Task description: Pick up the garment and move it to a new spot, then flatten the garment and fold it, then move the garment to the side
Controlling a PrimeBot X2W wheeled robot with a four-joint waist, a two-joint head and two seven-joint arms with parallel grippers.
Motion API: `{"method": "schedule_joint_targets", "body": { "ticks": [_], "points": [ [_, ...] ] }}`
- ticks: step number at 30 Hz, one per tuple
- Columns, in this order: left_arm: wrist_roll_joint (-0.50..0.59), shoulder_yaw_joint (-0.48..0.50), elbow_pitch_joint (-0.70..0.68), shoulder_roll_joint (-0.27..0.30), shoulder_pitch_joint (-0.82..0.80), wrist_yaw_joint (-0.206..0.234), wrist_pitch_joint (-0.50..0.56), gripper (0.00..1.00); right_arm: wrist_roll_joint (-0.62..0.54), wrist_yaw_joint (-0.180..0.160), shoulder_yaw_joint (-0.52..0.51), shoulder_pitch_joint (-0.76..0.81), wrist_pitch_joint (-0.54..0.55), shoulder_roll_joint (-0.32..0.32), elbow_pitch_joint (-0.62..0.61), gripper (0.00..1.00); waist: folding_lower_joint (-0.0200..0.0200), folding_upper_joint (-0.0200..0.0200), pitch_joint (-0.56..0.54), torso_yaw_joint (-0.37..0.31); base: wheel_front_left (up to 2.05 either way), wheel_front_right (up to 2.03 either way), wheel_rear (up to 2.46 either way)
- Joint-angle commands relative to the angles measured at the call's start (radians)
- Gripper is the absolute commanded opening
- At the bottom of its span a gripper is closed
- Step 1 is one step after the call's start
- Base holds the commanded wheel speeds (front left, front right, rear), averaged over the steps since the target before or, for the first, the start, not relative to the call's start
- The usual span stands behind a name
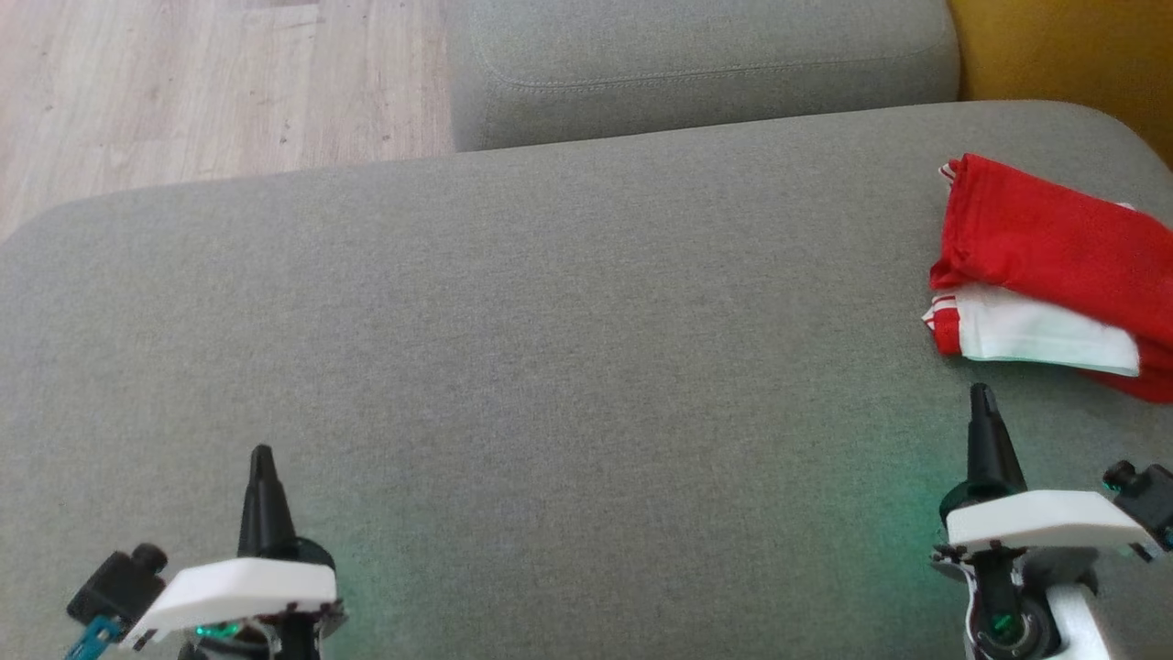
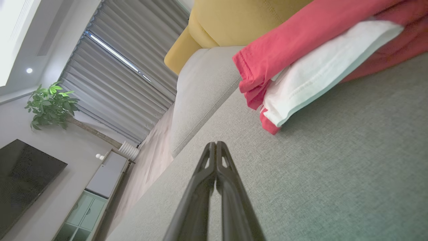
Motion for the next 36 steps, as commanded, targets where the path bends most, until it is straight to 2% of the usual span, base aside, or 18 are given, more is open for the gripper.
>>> {"method": "schedule_joint_targets", "body": {
  "ticks": [1, 36],
  "points": [
    [-0.024, 0.027, -0.028, 0.006, -0.057, -0.008, 0.006, 0.00, 0.030, 0.003, 0.002, -0.040, 0.006, -0.011, -0.040, 0.00, 0.0000, -0.0001, 0.000, 0.001, 0.00, 0.00, 0.00],
    [-0.360, 0.094, -0.017, 0.007, -0.075, -0.030, 0.107, 0.00, 0.410, 0.005, -0.045, -0.037, 0.105, -0.011, -0.072, 0.00, -0.0001, -0.0001, -0.011, 0.017, 0.00, 0.00, 0.00]
  ]
}}
